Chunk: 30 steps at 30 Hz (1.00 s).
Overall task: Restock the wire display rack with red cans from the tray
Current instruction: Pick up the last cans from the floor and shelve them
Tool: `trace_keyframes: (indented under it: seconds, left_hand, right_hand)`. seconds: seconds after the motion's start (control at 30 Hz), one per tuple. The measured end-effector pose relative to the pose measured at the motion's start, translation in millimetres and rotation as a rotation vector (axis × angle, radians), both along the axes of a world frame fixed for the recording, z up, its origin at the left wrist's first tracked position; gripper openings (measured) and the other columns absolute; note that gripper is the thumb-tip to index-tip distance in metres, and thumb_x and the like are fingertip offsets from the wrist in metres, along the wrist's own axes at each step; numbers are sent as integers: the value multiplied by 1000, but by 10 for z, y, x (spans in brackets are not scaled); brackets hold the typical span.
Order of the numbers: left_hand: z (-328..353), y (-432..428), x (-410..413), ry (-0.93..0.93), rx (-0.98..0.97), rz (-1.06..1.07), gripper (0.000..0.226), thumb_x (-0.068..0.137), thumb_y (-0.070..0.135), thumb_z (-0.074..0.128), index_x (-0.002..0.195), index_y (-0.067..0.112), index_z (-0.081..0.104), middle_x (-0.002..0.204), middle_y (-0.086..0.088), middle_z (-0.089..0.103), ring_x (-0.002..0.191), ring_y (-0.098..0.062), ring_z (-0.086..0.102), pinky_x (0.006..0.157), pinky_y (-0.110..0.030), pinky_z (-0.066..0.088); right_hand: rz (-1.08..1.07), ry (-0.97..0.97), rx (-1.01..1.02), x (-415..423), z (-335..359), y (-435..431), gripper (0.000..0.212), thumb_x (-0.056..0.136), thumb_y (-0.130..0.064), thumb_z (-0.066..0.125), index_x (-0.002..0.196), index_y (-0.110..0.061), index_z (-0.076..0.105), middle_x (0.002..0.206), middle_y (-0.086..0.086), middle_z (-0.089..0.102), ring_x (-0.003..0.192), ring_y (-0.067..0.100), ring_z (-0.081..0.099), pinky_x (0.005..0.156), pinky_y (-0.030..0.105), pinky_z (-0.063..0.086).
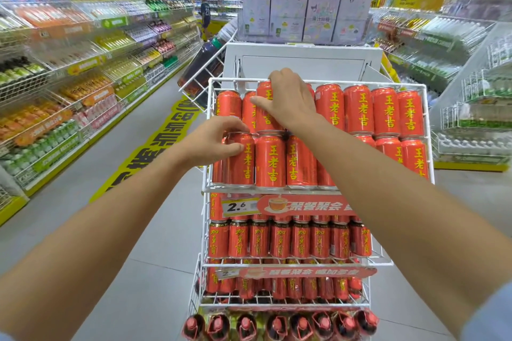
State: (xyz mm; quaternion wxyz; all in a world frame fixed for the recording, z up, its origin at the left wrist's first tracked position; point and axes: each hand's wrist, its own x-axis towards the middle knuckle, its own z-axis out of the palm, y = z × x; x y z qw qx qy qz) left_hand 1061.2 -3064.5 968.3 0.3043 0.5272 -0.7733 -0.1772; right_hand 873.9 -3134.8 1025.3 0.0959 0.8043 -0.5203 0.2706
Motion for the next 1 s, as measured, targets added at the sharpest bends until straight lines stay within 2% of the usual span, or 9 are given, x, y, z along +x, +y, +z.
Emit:
trace_keyframes:
  seconds: [0.1, 0.17, 0.2, 0.3, 0.47, 0.63, 0.8, 0.9, 1.0]
  left_hand:
    - [-92, 4, -53, 7, -64, 26, 37, 81, 24, 84, 114, 16, 68, 107, 2, 68, 96, -5, 66, 87, -27, 54]
    - [-164, 21, -92, 37, -136, 47, 37, 81, 23, 86, 111, 12, 68, 94, 6, 64, 82, 7, 60, 74, -11, 45]
    - [-201, 33, -97, 60, -156, 57, 36, 82, 22, 86, 110, 11, 67, 92, 8, 64, 79, 9, 59, 71, -9, 43]
    - [-257, 56, -83, 131, -166, 60, 35, 83, 28, 85, 111, 15, 68, 100, 6, 69, 86, -3, 64, 80, -26, 54]
    - [-256, 108, -88, 166, -149, 55, 37, 82, 37, 81, 111, 18, 67, 104, 3, 70, 95, -18, 69, 87, -45, 58]
    - [-264, 109, -71, 176, -130, 55, 36, 83, 35, 79, 112, 19, 65, 106, 2, 68, 98, -22, 68, 89, -49, 57]
    - [-186, 74, -41, 88, -86, 60, 38, 83, 40, 77, 114, 21, 66, 107, 0, 70, 96, -22, 69, 89, -47, 57]
    - [-52, 40, -39, -12, -135, 99, 41, 91, 37, 75, 124, 14, 68, 121, 0, 70, 111, -17, 65, 99, -41, 54]
    - [179, 100, -69, -144, -217, 157, 51, 94, 47, 64, 131, 13, 66, 132, -4, 69, 121, -23, 65, 102, -42, 52]
  right_hand:
    - [9, 31, 8, 2, -11, -49, 59, 92, -54, 68, 121, -4, 60, 124, 16, 60, 119, 36, 56, 96, 41, 43]
    - [15, 35, 0, 7, -18, -58, 58, 91, -53, 69, 120, -3, 60, 122, 17, 60, 118, 36, 56, 95, 41, 43]
    - [20, 39, -5, 11, -21, -58, 58, 91, -52, 69, 119, -2, 60, 122, 17, 60, 117, 36, 56, 95, 41, 43]
    - [21, 58, -14, 8, -20, -50, 57, 92, -52, 68, 118, -2, 59, 121, 17, 60, 116, 36, 56, 94, 41, 43]
    - [17, 72, -10, 12, -14, -35, 56, 93, -52, 67, 120, -3, 59, 123, 16, 60, 116, 34, 57, 95, 39, 43]
    - [14, 94, 2, 21, 3, -29, 56, 94, -51, 66, 121, -2, 59, 123, 16, 59, 117, 34, 57, 95, 39, 43]
    - [13, 137, 17, 10, 44, -24, 57, 95, -54, 63, 122, -3, 59, 123, 17, 59, 119, 36, 56, 98, 41, 43]
    - [31, 130, 1, -38, 119, 8, 57, 98, -55, 57, 124, -4, 60, 124, 18, 59, 120, 38, 55, 99, 45, 44]
    - [63, 178, 28, -151, 180, 87, 57, 100, -54, 53, 131, -6, 58, 128, 17, 57, 125, 37, 51, 101, 47, 45]
